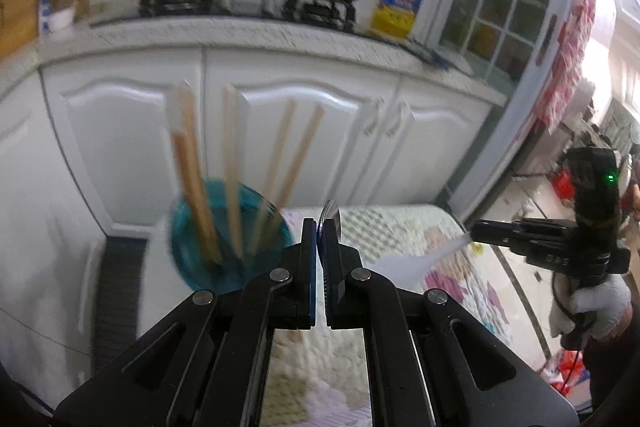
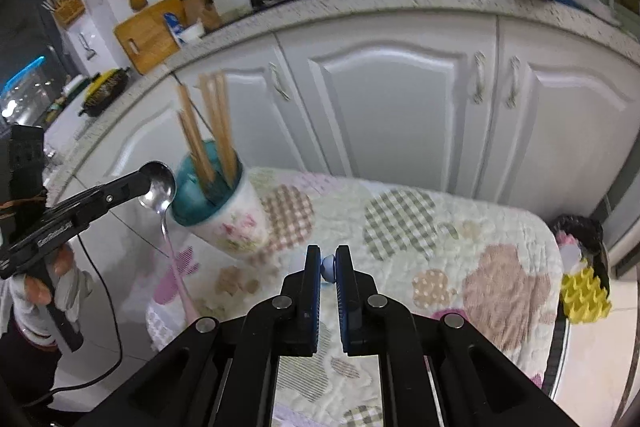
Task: Organize utensils
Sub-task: 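Lift the spoon and ladle and carry both over the teal holder, then lower the spoon and ladle into the holder and open both grippers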
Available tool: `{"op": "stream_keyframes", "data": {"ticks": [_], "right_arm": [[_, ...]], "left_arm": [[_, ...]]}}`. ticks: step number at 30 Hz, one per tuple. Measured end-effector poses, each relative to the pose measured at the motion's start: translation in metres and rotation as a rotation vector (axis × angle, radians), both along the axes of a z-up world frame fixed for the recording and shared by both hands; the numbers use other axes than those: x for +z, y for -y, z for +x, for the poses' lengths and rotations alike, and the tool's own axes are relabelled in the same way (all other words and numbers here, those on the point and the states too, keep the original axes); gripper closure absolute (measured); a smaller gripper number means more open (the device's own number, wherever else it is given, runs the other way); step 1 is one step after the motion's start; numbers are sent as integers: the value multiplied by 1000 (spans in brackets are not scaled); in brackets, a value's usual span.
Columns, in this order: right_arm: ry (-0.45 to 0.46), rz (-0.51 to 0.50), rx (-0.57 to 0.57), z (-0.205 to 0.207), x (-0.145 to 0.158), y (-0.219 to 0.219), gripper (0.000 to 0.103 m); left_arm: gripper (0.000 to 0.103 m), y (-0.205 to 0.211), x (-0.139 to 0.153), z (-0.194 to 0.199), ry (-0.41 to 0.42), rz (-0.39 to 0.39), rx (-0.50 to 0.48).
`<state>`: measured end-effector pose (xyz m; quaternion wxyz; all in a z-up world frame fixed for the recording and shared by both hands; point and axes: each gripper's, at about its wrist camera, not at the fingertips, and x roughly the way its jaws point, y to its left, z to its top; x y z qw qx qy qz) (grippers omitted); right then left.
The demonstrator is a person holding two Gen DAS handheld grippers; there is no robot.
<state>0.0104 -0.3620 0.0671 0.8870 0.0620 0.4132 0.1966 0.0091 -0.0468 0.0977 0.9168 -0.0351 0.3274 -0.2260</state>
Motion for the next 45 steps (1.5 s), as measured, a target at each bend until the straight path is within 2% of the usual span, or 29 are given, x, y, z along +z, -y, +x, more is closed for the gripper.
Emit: {"op": "stream_keyframes", "data": {"ticks": [7,14,20,27,36,41,45], "right_arm": [[86,15,92,12,52,-36,96],[138,-1,192,31,84,-86,96],[110,-35,271,49,72,-116,96],[83,-106,355,70,53,-134,96],[81,-81,331,93,49,-127,96],[83,-133,326,102,41,-141,96],[43,-161,350,112,27,-152,96]], "left_arm": [[102,-40,37,11,96,46,127],[102,-71,42,30,163,103,253],[102,-79,28,46,188,161,332],[102,-76,7,63,166,199,357],[102,-66,-9,75,174,259,371],[102,-57,-19,79,182,301,371],[102,-49,-30,79,182,339,369]]}}
